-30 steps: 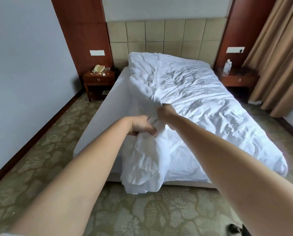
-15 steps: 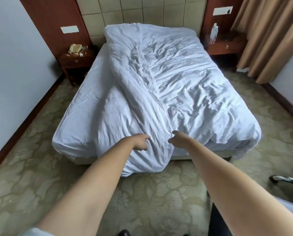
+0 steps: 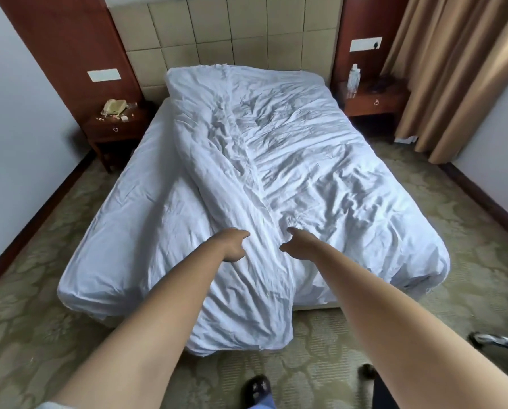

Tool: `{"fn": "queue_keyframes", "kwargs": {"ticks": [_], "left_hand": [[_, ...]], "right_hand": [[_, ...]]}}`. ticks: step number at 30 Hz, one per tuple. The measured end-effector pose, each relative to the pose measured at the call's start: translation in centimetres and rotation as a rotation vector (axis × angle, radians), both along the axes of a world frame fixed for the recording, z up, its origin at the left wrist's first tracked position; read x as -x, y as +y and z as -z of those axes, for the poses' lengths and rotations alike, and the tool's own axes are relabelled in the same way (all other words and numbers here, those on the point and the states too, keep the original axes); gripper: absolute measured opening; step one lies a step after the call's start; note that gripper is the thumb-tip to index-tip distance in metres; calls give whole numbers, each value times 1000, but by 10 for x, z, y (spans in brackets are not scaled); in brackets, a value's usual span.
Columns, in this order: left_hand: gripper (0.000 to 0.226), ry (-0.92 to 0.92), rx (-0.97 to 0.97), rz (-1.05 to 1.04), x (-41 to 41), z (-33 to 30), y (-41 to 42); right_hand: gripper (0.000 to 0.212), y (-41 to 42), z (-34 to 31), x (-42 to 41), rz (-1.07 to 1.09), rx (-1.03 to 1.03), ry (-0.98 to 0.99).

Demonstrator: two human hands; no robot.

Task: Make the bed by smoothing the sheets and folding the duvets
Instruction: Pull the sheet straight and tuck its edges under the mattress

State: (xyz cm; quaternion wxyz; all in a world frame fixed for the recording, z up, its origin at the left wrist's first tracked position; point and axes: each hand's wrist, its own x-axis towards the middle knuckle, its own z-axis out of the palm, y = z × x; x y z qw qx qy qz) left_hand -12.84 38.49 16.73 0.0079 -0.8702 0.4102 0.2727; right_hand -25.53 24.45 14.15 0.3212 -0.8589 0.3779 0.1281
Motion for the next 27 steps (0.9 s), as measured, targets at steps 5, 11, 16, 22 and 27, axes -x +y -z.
{"fn": "queue_keyframes", "kwargs": {"ticks": [5, 11, 16, 22, 27], "left_hand": [[59, -38, -23, 102, -51, 6, -62], [55, -43, -10, 215, -75, 13, -156], [56, -13, -4, 314, -64, 29, -252], [55, 23, -64, 219, -50, 65, -344], [55, 89, -103, 141, -32, 81, -400]], "right_hand": [[64, -54, -3, -33, 49, 59, 52], [63, -120, 1, -39, 138, 41, 88], [56, -194, 19, -22, 187, 44, 173], [54, -297, 55, -17, 132, 13, 206], [51, -360, 64, -24, 36, -52, 254]]}}
